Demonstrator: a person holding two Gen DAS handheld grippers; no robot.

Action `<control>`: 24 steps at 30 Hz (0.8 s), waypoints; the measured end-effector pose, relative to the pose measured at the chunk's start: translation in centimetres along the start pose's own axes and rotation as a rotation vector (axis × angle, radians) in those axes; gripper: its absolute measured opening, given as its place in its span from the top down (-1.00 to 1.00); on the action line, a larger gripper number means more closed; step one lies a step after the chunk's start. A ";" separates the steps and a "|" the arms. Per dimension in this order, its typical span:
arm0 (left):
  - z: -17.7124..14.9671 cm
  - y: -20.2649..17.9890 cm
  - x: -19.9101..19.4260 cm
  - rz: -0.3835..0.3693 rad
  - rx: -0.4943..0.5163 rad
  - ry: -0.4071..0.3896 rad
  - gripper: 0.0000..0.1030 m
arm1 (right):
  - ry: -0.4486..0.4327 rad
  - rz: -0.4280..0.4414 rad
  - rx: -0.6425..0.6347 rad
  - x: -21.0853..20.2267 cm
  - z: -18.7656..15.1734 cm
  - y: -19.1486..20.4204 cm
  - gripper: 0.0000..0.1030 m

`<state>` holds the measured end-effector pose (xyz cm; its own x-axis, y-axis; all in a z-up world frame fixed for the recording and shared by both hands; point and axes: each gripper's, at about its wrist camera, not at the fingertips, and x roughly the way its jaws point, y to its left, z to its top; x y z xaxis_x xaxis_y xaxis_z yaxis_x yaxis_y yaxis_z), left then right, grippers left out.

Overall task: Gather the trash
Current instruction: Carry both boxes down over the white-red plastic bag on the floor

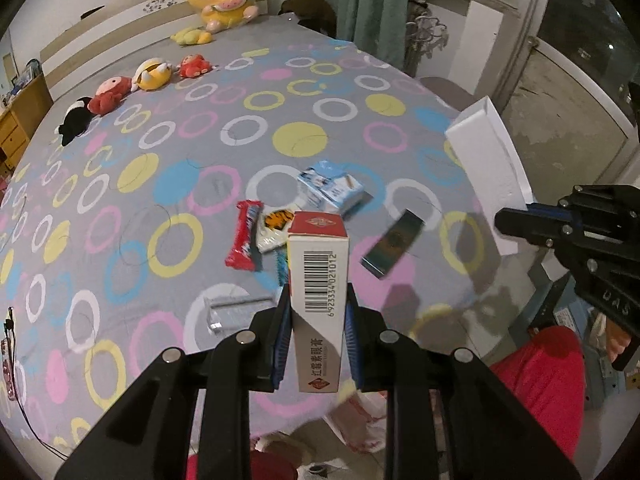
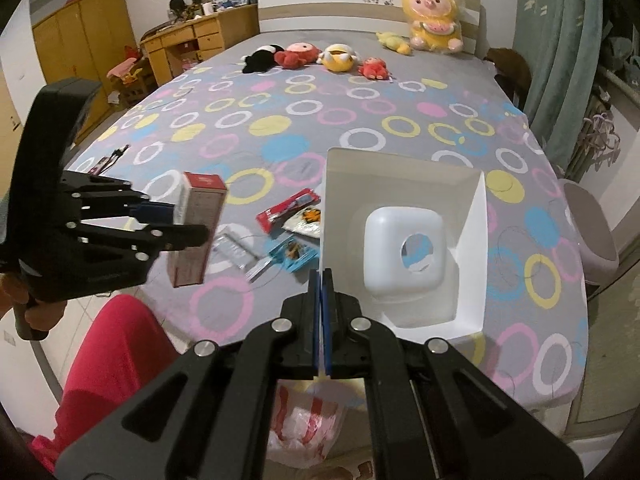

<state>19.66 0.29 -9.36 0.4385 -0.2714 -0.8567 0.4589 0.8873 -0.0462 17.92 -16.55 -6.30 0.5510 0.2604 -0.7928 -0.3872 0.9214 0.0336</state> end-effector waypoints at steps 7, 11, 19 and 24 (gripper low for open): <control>-2.8 -2.5 -1.8 0.027 0.039 -0.004 0.53 | -0.011 0.004 -0.029 -3.4 -2.6 2.9 0.95; -4.5 -3.6 -2.2 0.056 0.057 -0.010 0.53 | -0.013 0.007 -0.034 -4.4 -3.9 4.2 0.95; -7.6 -4.7 -1.3 0.073 0.025 0.017 0.53 | 0.019 0.028 -0.023 -4.5 -6.1 5.5 0.95; -8.9 -4.8 -0.4 0.091 0.008 0.028 0.53 | 0.040 0.037 -0.011 -3.9 -7.6 5.8 0.95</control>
<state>10.35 -0.57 -13.37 0.4569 -0.1787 -0.8714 0.4239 0.9050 0.0367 7.90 -14.44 -7.62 0.5064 0.2823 -0.8148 -0.4147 0.9082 0.0569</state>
